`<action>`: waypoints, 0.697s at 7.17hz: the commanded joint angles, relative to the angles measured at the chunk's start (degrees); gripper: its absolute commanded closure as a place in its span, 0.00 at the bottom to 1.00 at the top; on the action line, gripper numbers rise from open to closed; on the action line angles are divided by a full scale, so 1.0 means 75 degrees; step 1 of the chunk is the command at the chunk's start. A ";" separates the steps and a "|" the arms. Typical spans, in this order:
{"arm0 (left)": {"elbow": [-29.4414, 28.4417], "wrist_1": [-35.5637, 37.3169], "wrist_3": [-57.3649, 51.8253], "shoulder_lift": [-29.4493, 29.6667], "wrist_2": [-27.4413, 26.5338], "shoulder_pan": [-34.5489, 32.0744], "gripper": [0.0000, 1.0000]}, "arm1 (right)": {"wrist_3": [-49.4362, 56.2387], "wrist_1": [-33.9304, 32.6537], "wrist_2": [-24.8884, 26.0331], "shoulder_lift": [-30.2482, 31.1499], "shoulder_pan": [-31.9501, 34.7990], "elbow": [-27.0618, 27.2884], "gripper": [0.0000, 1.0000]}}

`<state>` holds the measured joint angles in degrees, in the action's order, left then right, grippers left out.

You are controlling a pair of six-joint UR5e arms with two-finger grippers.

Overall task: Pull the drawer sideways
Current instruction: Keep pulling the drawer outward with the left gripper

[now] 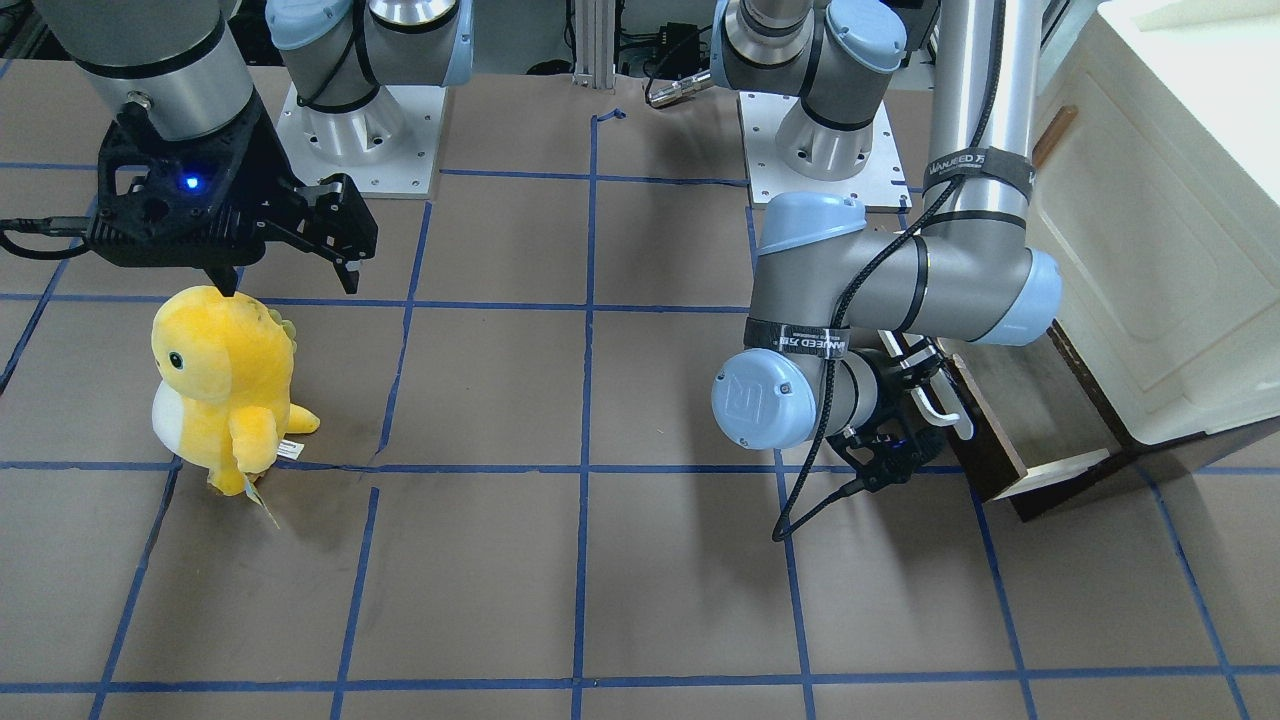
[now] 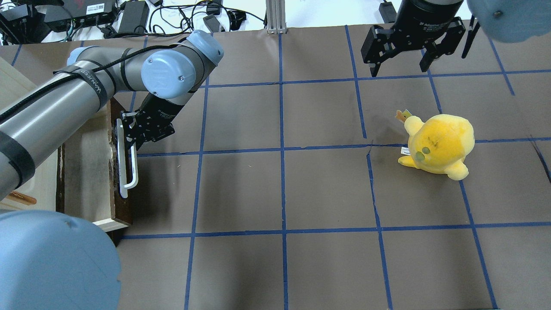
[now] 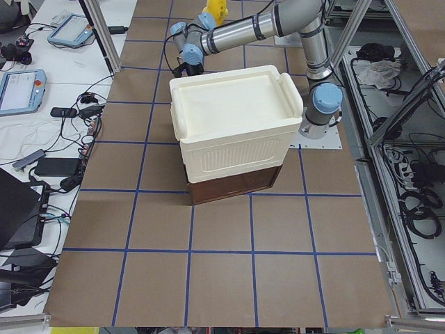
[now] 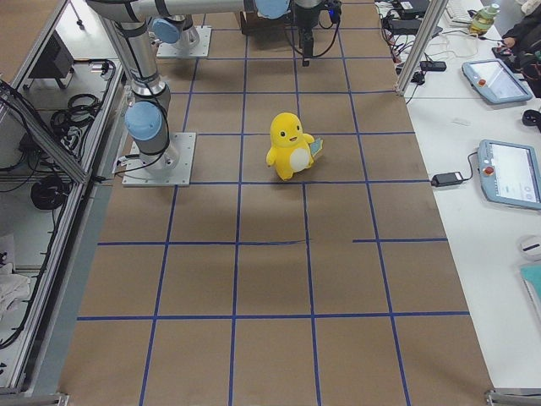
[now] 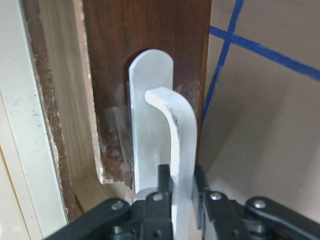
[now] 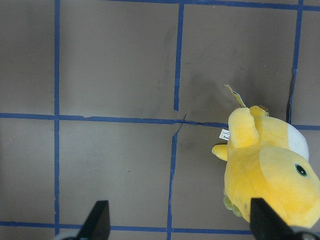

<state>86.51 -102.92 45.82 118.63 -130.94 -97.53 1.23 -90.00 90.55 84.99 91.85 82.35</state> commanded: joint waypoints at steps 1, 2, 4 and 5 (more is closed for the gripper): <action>-0.0097 -0.0012 0.0031 0.0074 0.0057 -0.0038 0.81 | 0.0000 0.0000 -0.0003 0.0000 0.0000 0.0000 0.00; -0.0109 -0.0012 0.0031 0.0074 0.0057 -0.0062 0.81 | 0.0000 0.0000 -0.0003 0.0000 0.0000 0.0000 0.00; -0.0190 0.0000 0.0042 0.0144 0.0069 -0.0132 0.80 | 0.0000 0.0000 -0.0003 0.0000 0.0000 0.0000 0.00; -0.0214 -0.0012 0.0089 0.0156 0.0115 -0.0144 0.80 | 0.0012 0.0000 -0.0003 0.0000 0.0000 0.0000 0.00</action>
<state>85.23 -102.95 46.21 119.61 -130.36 -98.44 1.25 -90.00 90.55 84.99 91.85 82.35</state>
